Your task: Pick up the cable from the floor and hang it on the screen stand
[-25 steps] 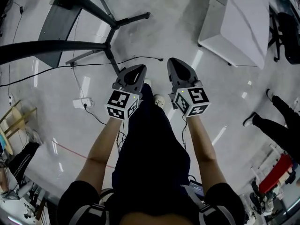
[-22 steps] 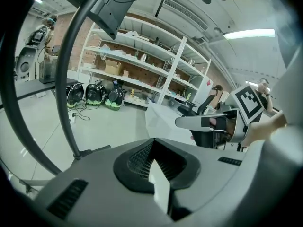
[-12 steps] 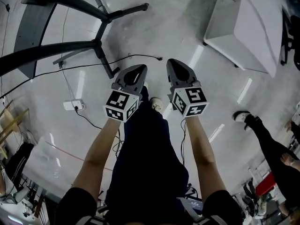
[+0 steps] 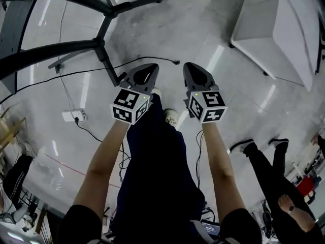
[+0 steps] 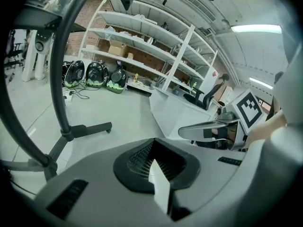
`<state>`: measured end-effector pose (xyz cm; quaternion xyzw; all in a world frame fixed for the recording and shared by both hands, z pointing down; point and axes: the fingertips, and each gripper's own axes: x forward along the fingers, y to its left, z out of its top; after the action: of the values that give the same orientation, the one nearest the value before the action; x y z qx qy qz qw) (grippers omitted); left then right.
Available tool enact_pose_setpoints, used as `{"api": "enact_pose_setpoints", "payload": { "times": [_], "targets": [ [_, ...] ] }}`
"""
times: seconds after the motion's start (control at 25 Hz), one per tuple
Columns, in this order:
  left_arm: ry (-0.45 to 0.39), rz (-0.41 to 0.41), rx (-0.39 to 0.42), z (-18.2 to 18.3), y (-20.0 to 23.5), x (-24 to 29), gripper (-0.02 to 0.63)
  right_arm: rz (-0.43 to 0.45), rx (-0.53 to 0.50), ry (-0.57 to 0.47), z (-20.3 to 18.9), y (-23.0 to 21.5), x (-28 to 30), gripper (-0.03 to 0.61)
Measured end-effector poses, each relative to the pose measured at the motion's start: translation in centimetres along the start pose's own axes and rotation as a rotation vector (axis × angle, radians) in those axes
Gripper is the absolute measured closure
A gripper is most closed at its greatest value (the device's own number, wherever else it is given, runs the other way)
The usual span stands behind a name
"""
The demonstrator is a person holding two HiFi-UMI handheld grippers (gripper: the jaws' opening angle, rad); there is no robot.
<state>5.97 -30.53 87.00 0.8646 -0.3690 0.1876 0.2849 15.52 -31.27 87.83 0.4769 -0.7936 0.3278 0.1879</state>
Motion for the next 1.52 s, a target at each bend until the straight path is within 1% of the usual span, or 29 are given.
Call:
{"api": "enact_pose_setpoints", "payload": {
  "times": [0.28, 0.44, 0.6, 0.68, 0.76, 0.84, 1.0, 1.2, 1.32, 1.52],
  "targets": [
    [0.032, -0.008, -0.029, -5.5, 1.9, 3.4, 0.611, 0.003, 0.024, 0.043, -6.0, -1.7, 3.4, 0.552],
    [0.056, -0.011, -0.024, -8.7, 3.0, 5.5, 0.611, -0.006, 0.038, 0.062, -9.3, -3.4, 5.5, 0.552],
    [0.076, -0.006, -0.04, -12.1, 4.2, 7.6, 0.611, -0.016, 0.035, 0.079, -12.6, -5.5, 7.6, 0.543],
    [0.082, -0.004, -0.053, -13.6, 4.7, 8.8, 0.611, -0.019, 0.042, 0.094, -14.4, -6.7, 8.8, 0.52],
    [0.089, -0.005, -0.061, -15.0, 5.2, 9.9, 0.611, -0.011, 0.048, 0.121, -16.2, -7.5, 10.2, 0.472],
    [0.099, -0.008, -0.06, -16.3, 5.7, 11.0, 0.611, 0.002, 0.049, 0.148, -18.1, -8.1, 11.5, 0.44],
    [0.111, -0.01, -0.062, -18.4, 6.8, 13.1, 0.611, 0.013, 0.026, 0.212, -21.9, -9.3, 14.0, 0.383],
    [0.119, -0.024, -0.076, -20.6, 8.0, 15.3, 0.611, 0.012, 0.016, 0.272, -25.9, -10.7, 16.4, 0.36],
    [0.123, -0.035, -0.07, -21.9, 8.5, 16.4, 0.611, 0.001, 0.017, 0.291, -27.3, -11.4, 17.7, 0.348],
    [0.131, -0.053, -0.06, -23.7, 9.1, 17.6, 0.611, -0.014, -0.012, 0.333, -29.5, -12.7, 19.7, 0.325]
  ]
}}
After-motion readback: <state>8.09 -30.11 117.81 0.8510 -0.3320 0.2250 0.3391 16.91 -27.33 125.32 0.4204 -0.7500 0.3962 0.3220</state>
